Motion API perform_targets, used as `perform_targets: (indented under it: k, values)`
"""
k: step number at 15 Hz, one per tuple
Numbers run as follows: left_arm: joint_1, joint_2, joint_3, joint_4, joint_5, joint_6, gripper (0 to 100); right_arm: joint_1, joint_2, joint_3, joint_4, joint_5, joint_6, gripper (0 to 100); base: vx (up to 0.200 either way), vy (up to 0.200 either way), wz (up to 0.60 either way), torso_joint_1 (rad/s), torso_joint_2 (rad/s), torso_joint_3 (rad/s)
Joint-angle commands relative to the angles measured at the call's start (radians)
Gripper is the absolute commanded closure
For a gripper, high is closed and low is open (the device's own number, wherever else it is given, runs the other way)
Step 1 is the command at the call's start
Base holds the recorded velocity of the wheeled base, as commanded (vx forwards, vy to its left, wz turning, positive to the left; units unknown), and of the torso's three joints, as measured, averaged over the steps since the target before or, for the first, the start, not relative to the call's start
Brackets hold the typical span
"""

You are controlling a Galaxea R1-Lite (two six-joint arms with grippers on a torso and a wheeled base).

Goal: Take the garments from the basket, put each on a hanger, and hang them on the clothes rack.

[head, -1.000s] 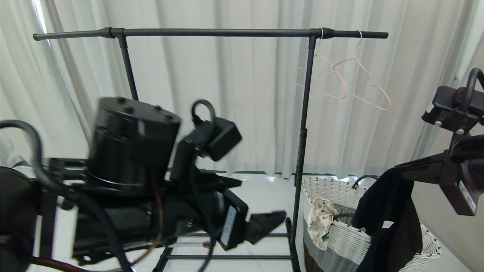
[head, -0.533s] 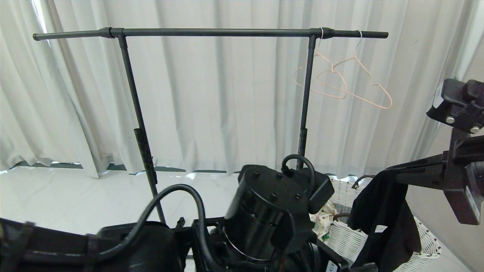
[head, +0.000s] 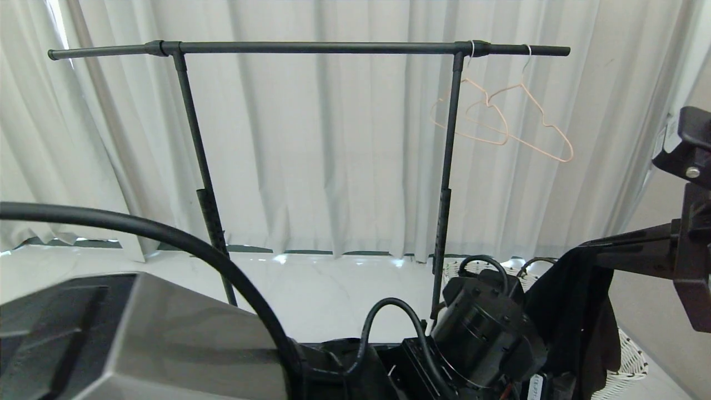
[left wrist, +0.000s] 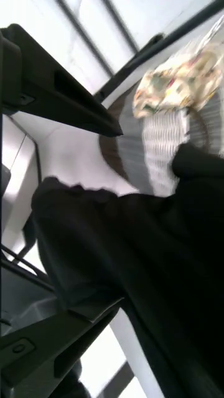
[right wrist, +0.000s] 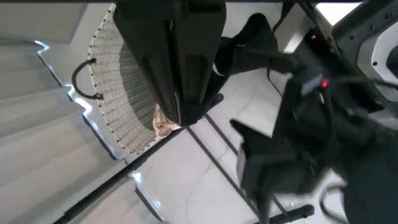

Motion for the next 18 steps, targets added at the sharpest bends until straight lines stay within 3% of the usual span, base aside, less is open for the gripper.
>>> perform_targets:
  k: [1,5,9,11,18]
  values:
    - [-0.017,0.044,-0.005,0.000,0.002,-0.006,0,0.001,0.002,0.002,-0.001,-0.002,-0.001,100,0.000,0.000,0.00,0.000,0.00,0.000]
    - [-0.017,-0.031,0.070,0.000,-0.006,-0.003,0,0.001,0.032,-0.001,-0.007,0.000,0.001,100,0.000,0.000,0.00,0.000,0.00,0.000]
    - [-0.015,-0.067,0.031,-0.041,-0.015,-0.046,0,0.012,0.031,0.004,-0.007,0.000,-0.001,100,0.000,0.000,0.00,0.000,0.00,0.000]
    - [-0.015,-0.101,0.035,-0.043,-0.061,-0.055,0,0.013,0.032,0.004,-0.006,-0.002,-0.001,100,0.000,0.000,0.00,0.000,0.00,0.000]
    - [0.063,-0.023,0.028,-0.043,-0.055,-0.051,0,0.042,0.032,-0.004,-0.006,-0.005,-0.001,100,0.000,0.000,0.00,0.000,0.00,0.000]
